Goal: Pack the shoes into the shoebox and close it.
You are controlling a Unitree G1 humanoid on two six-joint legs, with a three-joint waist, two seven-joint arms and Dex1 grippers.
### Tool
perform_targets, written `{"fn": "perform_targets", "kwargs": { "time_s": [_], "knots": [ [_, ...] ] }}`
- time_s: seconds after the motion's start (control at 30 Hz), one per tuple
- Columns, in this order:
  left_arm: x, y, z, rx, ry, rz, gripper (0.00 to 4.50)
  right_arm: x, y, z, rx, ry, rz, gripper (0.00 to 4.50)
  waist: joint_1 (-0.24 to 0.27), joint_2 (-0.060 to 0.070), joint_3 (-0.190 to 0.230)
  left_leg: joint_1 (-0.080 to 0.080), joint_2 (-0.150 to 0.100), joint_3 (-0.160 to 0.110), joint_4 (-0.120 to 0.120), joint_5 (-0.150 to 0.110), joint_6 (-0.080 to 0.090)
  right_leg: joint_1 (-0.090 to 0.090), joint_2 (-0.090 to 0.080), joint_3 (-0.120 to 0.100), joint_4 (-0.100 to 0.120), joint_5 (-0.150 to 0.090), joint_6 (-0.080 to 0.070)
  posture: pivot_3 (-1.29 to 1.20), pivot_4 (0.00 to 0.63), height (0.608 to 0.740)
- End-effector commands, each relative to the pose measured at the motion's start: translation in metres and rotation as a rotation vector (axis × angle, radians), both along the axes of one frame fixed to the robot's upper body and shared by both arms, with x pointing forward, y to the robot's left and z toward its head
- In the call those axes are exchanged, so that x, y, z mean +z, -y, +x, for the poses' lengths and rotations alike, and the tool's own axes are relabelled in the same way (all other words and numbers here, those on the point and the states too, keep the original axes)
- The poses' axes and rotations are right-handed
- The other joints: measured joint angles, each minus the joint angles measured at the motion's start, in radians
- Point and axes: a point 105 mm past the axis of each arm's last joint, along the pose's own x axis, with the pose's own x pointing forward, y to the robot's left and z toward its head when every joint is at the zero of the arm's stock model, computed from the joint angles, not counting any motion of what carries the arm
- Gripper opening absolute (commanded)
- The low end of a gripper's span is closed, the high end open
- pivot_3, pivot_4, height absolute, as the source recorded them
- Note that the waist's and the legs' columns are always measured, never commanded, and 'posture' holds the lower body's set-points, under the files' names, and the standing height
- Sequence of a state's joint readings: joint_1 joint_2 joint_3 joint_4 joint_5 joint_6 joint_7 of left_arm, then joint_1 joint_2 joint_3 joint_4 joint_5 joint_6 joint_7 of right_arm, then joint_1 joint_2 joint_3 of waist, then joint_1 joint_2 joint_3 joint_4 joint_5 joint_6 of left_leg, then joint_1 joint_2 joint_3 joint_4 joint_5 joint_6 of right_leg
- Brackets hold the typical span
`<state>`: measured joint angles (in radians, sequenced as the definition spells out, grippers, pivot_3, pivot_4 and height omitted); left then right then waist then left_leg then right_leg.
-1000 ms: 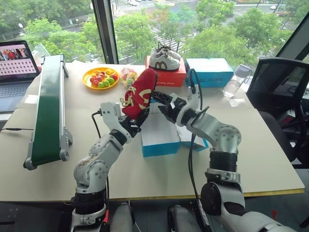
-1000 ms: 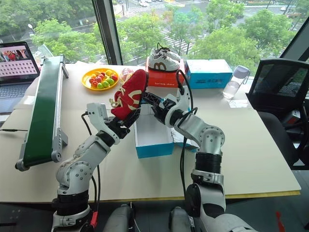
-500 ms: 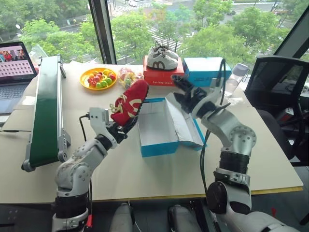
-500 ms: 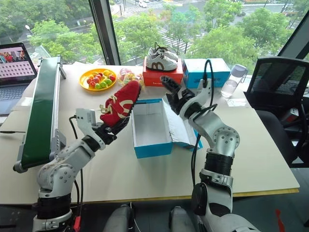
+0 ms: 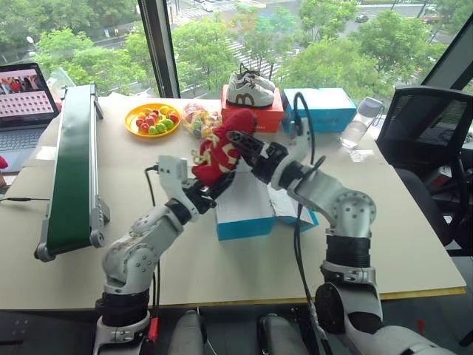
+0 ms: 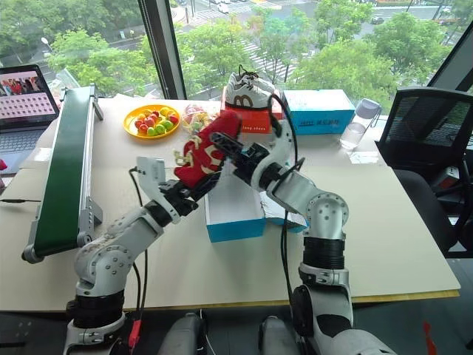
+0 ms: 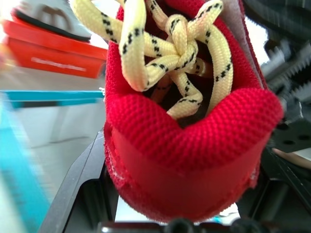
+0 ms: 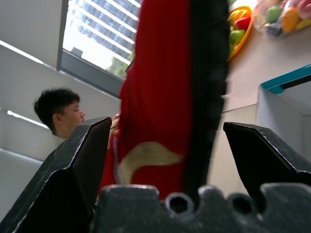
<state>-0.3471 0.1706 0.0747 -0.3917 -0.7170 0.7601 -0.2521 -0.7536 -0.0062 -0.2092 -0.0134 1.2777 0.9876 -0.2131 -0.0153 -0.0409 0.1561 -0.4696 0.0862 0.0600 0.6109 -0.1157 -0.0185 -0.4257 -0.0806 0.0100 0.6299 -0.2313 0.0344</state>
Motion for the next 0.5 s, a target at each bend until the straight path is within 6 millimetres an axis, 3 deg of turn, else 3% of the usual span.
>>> {"fn": "perform_targets", "kwargs": {
  "time_s": [0.03,0.23,0.37,0.5],
  "knots": [
    [0.021,0.019,-0.013,-0.081,0.077,-0.020,2.49,0.015,-0.010,-0.007,0.042,0.049,0.032,4.44,0.000,0.000,0.000,0.000,0.000,0.000,0.000,0.000,0.000,0.000,0.000,0.000,0.000,0.000,0.000,0.00,0.150,0.731],
    [0.020,0.016,-0.012,-0.067,0.076,-0.014,2.49,0.011,-0.003,-0.001,0.003,0.017,0.048,4.44,0.001,0.000,0.000,0.000,0.000,0.000,0.000,0.000,0.000,0.000,0.000,0.000,0.000,0.000,0.000,0.00,0.150,0.731],
    [0.013,0.012,-0.009,-0.040,0.067,0.035,2.49,0.008,0.003,0.003,-0.022,0.016,0.027,3.52,0.001,0.000,0.000,0.000,0.000,0.000,0.000,0.000,0.000,0.000,0.000,0.000,0.000,0.000,0.000,0.00,0.150,0.731],
    [0.010,0.011,-0.007,-0.026,0.062,0.056,2.49,0.008,0.004,0.005,-0.033,0.025,0.010,2.14,0.001,0.000,0.000,0.000,0.000,0.000,0.000,0.000,0.000,0.000,0.000,0.000,0.000,0.000,0.000,0.00,0.150,0.731]
  ]
}}
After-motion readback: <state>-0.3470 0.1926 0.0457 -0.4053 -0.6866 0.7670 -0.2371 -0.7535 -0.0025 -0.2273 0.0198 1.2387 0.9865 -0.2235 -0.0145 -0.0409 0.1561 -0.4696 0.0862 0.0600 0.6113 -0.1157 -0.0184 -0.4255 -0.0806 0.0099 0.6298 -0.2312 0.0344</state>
